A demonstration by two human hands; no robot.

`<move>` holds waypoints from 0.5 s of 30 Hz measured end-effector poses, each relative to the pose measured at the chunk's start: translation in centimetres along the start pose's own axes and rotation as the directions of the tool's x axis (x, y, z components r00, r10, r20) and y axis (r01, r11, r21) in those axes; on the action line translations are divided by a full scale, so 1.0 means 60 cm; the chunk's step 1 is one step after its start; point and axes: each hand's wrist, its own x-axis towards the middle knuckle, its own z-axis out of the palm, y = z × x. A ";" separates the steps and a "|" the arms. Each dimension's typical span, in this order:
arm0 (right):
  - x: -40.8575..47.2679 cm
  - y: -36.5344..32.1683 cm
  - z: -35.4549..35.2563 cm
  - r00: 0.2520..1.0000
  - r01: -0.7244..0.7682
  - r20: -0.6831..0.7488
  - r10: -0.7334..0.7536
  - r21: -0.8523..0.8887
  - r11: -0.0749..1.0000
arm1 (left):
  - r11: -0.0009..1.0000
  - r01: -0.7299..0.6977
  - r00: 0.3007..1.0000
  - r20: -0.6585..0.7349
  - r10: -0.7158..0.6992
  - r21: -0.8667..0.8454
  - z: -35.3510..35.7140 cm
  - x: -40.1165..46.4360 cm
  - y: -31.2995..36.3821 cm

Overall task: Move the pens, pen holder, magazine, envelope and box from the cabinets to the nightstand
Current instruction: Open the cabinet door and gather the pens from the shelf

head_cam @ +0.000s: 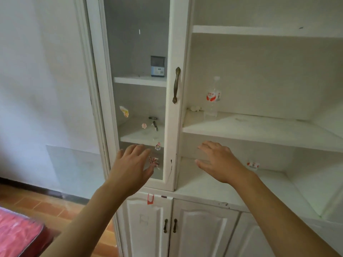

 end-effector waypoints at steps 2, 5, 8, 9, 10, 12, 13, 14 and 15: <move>0.031 0.001 0.011 1.000 -0.017 -0.001 0.017 -0.004 1.000 | 0.999 -0.027 1.000 0.001 0.027 -0.016 0.016 0.039 -0.016; 0.070 0.008 0.030 0.999 -0.046 0.003 0.046 0.009 0.999 | 0.997 -0.068 0.998 0.007 0.069 -0.041 0.041 0.087 -0.029; 0.104 0.019 0.038 0.998 -0.067 -0.003 0.067 0.017 0.998 | 0.992 -0.103 0.994 0.018 0.105 -0.066 0.057 0.125 -0.031; 0.115 0.023 0.038 0.997 -0.071 -0.009 0.071 0.016 0.997 | 0.991 -0.111 0.994 0.009 0.112 -0.070 0.058 0.138 -0.033; 0.126 0.026 0.037 0.997 -0.073 -0.016 0.073 0.013 0.997 | 0.991 -0.117 0.993 -0.002 0.117 -0.070 0.060 0.152 -0.036; 0.148 0.033 0.032 0.997 -0.074 -0.031 0.074 0.007 0.997 | 0.990 -0.121 0.992 -0.025 0.120 -0.065 0.061 0.180 -0.041; 0.160 0.037 0.029 0.997 -0.072 -0.041 0.073 0.009 0.997 | 0.991 -0.120 0.992 -0.034 0.118 -0.058 0.061 0.193 -0.043; 0.171 0.041 0.026 0.996 -0.072 -0.051 0.072 0.016 0.997 | 0.992 -0.118 0.992 -0.041 0.116 -0.052 0.061 0.205 -0.043; 0.182 0.045 0.023 0.996 -0.072 -0.059 0.073 0.025 0.997 | 0.992 -0.118 0.992 -0.050 0.115 -0.043 0.060 0.217 -0.041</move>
